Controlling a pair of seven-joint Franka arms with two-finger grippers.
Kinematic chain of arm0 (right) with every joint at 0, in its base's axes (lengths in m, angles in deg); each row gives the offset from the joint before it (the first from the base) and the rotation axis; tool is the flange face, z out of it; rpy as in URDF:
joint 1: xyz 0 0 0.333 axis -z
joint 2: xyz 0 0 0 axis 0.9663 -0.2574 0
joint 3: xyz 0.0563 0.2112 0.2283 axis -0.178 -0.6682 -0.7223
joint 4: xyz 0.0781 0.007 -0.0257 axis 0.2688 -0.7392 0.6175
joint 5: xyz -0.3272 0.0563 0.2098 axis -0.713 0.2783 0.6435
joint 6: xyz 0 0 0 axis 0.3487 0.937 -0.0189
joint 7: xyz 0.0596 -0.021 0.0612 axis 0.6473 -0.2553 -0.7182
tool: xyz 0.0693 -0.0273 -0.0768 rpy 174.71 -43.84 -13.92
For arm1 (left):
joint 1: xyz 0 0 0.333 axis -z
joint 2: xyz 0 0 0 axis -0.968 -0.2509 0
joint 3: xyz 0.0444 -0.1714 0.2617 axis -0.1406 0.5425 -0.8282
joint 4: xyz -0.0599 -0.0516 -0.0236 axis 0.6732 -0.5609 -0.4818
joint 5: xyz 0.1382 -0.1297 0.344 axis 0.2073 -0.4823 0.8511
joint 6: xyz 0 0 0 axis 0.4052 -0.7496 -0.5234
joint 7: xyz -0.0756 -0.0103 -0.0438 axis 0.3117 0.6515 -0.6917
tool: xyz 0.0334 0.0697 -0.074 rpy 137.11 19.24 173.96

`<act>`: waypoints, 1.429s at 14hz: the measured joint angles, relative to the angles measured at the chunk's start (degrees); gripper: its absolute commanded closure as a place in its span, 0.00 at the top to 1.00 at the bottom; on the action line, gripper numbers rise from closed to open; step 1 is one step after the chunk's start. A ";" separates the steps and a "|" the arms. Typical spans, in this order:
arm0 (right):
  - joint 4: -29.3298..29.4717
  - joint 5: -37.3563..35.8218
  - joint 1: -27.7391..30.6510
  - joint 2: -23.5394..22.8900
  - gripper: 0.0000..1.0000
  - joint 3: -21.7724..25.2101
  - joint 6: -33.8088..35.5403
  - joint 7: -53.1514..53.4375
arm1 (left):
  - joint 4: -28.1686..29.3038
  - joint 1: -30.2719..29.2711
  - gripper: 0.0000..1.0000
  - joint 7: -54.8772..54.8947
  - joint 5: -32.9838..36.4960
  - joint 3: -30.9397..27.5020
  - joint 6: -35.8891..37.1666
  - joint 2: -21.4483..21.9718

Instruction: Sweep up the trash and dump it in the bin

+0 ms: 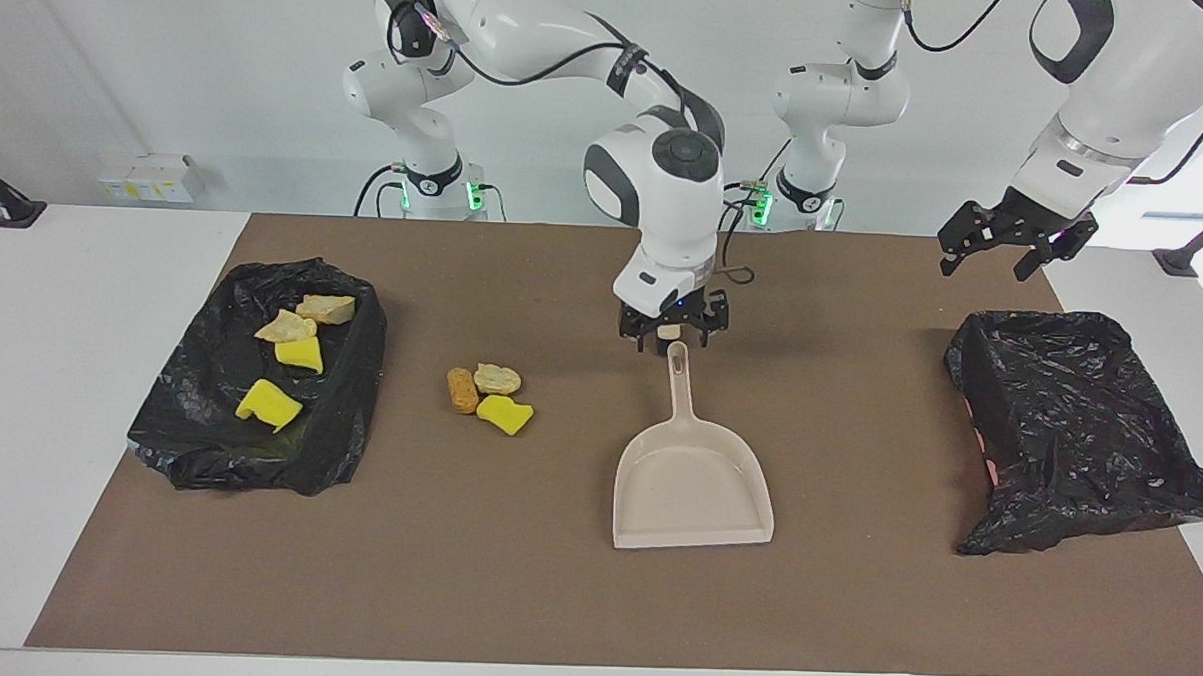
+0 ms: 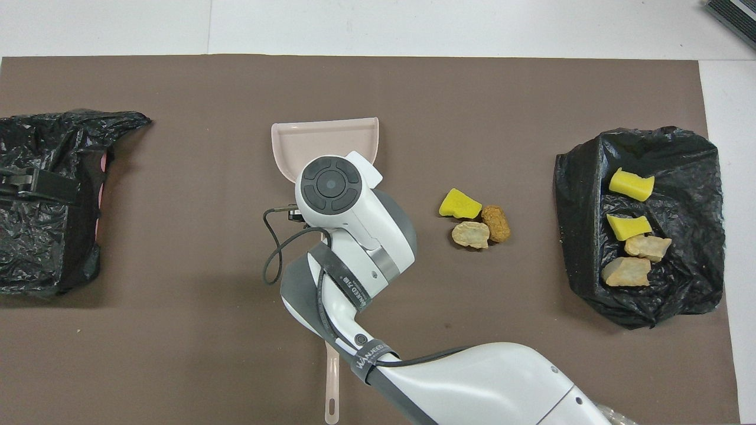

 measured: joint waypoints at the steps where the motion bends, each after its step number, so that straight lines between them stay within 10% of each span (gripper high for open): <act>1: -2.58 1.20 0.16 3.82 1.00 0.00 1.53 -0.13 | 0.03 0.65 1.00 0.00 -0.01 0.36 -0.01 -0.47; 9: -30.37 10.32 -8.53 21.27 1.00 -0.48 -4.09 -0.51 | 0.17 14.18 1.00 -6.81 -0.20 0.97 -7.87 -8.38; 20: -40.53 10.49 -15.55 16.86 1.00 -0.45 -18.48 0.81 | 2.18 26.14 1.00 -23.44 -0.13 0.96 -24.51 -22.04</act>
